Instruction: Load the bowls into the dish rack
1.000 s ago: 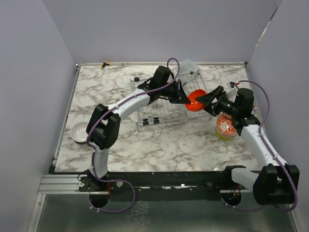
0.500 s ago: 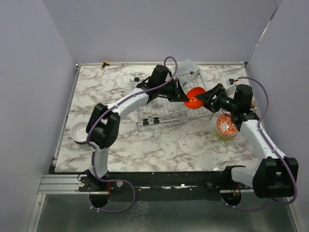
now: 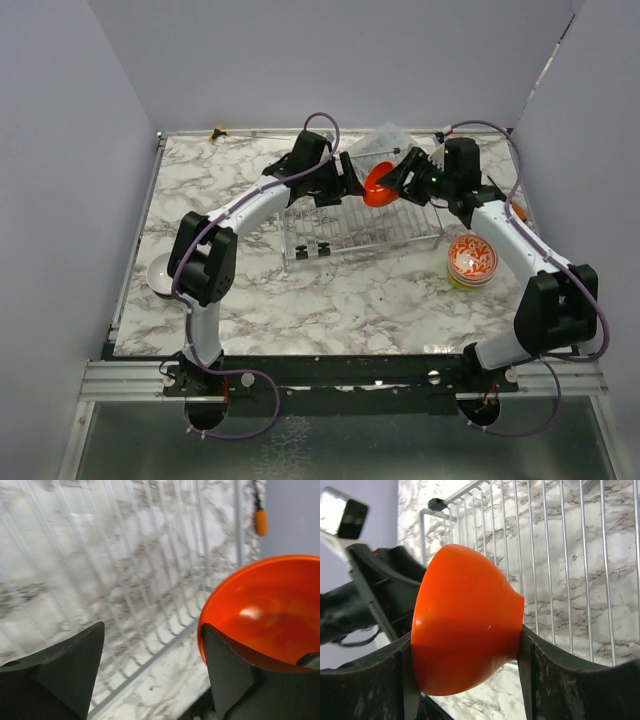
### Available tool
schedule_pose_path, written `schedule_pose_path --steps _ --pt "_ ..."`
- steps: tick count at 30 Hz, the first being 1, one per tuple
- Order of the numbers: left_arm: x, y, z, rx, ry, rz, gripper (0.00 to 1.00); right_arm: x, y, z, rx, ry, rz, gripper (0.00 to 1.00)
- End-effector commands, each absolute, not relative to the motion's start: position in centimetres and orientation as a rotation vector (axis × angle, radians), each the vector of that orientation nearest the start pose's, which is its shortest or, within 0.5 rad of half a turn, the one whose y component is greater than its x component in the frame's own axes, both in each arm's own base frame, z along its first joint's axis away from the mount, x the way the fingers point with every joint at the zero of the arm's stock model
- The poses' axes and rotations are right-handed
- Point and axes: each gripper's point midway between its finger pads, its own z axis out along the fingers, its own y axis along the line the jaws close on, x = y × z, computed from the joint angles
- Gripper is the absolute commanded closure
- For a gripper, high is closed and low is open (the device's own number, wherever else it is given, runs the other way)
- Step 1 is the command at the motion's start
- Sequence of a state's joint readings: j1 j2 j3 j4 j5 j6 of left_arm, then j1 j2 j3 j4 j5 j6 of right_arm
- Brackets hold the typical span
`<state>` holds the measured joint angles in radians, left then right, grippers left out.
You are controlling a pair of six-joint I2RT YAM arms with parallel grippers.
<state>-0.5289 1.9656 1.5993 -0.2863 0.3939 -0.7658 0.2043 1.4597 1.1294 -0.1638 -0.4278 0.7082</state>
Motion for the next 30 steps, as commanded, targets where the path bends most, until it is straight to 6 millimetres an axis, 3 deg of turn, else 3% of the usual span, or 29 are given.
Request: schedule_pose_path --steps 1,7,14,20,30 --pt "42.7 -27.7 17.3 -0.078 2.383 -0.639 0.18 42.2 16.2 20.8 0.235 2.203 0.662 0.57" --pt "43.3 -22.3 20.3 -0.114 2.271 -0.36 0.02 45.7 14.4 20.6 0.097 2.203 0.302 0.57" --pt "42.6 -18.7 23.0 -0.156 2.16 -0.22 0.01 50.0 13.3 19.3 -0.164 2.176 -0.07 0.54" --pt "41.4 -18.2 24.5 -0.144 2.097 -0.277 0.01 53.1 11.7 18.0 -0.331 2.138 -0.341 0.5" --pt "41.8 -18.4 24.6 -0.165 2.094 -0.371 0.01 55.1 11.6 16.4 -0.482 2.099 -0.546 0.49"
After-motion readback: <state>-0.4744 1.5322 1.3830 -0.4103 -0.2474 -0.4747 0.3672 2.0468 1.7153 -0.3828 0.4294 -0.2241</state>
